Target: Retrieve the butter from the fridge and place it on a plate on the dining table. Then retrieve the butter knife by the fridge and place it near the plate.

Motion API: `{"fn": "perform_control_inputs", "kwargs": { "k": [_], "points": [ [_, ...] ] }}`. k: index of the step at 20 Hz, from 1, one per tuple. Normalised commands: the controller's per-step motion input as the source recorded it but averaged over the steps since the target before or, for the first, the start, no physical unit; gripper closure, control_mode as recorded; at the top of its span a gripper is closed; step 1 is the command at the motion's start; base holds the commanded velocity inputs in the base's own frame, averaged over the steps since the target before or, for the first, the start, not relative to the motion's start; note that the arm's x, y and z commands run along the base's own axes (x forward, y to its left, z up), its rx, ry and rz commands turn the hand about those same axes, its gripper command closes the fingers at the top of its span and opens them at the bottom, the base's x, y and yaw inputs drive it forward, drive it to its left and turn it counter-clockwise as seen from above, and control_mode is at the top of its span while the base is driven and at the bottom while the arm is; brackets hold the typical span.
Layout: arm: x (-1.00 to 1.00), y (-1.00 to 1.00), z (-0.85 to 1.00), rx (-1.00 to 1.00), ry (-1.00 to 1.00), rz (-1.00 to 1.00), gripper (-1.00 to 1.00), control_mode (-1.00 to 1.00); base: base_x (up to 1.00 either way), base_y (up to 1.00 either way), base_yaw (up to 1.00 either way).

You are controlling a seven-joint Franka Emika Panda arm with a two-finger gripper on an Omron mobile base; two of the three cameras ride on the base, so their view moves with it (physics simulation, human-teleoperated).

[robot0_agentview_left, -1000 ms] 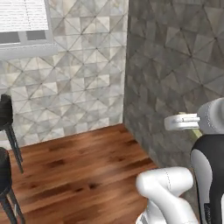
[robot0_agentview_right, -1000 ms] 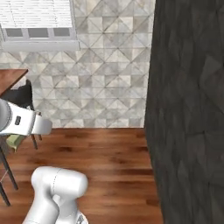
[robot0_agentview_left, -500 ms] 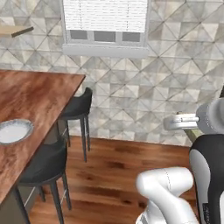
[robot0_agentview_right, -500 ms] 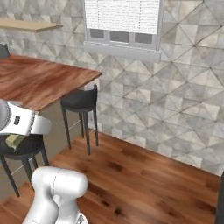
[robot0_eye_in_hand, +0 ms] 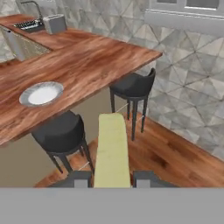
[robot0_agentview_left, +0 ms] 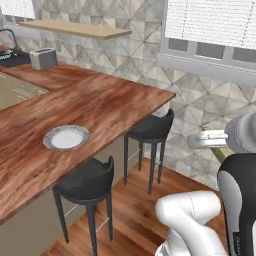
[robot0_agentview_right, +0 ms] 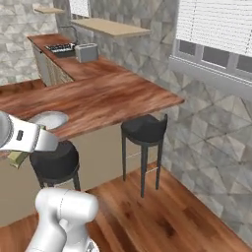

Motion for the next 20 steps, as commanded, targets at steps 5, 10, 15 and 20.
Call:
{"fn": "perform_control_inputs", "kwargs": {
  "k": [5,10,15,20],
  "points": [
    [0.0,0.0,0.0,0.0,0.0,0.0,1.0,1.0,0.92,-0.19,0.73],
    [0.0,0.0,0.0,0.0,0.0,0.0,1.0,1.0,0.68,-0.12,0.67],
    [0.0,0.0,0.0,0.0,0.0,0.0,1.0,1.0,0.36,-0.2,0.68],
    [0.0,0.0,0.0,0.0,0.0,0.0,1.0,1.0,0.5,-0.27,0.58]
  ]
}}
